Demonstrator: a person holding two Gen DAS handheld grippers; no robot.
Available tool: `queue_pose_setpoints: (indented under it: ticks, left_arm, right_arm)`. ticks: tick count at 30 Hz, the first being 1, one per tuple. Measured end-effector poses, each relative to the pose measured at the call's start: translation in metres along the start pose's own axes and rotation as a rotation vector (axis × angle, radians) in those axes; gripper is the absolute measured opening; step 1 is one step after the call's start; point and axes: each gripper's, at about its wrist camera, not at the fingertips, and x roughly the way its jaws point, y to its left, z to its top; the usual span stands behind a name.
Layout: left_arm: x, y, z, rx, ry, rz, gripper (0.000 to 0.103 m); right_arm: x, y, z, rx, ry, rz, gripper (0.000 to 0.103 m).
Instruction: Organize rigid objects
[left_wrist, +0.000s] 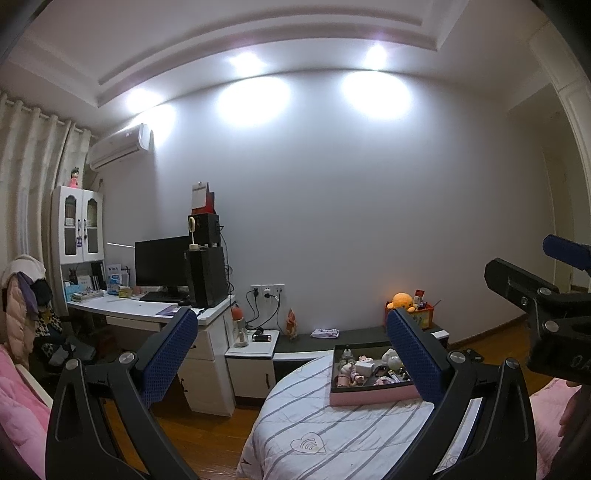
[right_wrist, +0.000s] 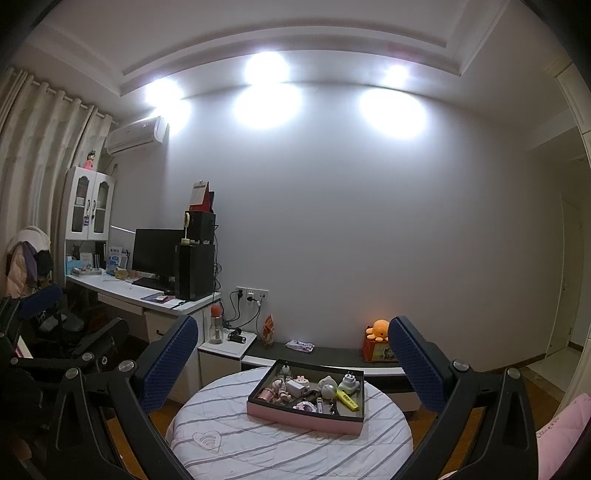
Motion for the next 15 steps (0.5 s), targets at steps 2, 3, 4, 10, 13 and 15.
queue_pose_setpoints:
  ticks: [2, 3, 4, 10, 13, 15]
  left_arm:
    - [0.0, 0.0003, 0.0001, 0.003, -0.002, -0.005, 0.103]
    - [0.0004, 0.0003, 0.0003, 0.002, -0.002, -0.006, 0.103]
    - [0.0003, 0.0006, 0.0, 0.002, -0.002, -0.007, 0.103]
    - [0.0021, -0.0007, 0.0001, 0.004, 0.003, -0.005, 0.103]
    - [0.0034, -0.0021, 0.0004, 0.006, 0.004, -0.002, 0.103]
    - [0.0035, -0.0031, 0.0004, 0.006, 0.003, -0.001, 0.103]
  right_arm:
    - [-0.0001, 0.0001, 0.0002, 0.001, 0.0, 0.0, 0.103]
    - [-0.0001, 0.0001, 0.0003, 0.0, 0.0, 0.0, 0.103]
    - [-0.0001, 0.0002, 0.0003, 0.0, 0.001, -0.001, 0.103]
    - [0.0001, 0.0003, -0.0002, 0.001, 0.005, -0.001, 0.103]
    - [0.0001, 0.0, -0.001, 0.002, 0.007, 0.0, 0.103]
    - [0.0002, 0.0001, -0.0013, 0.0, 0.009, -0.001, 0.103]
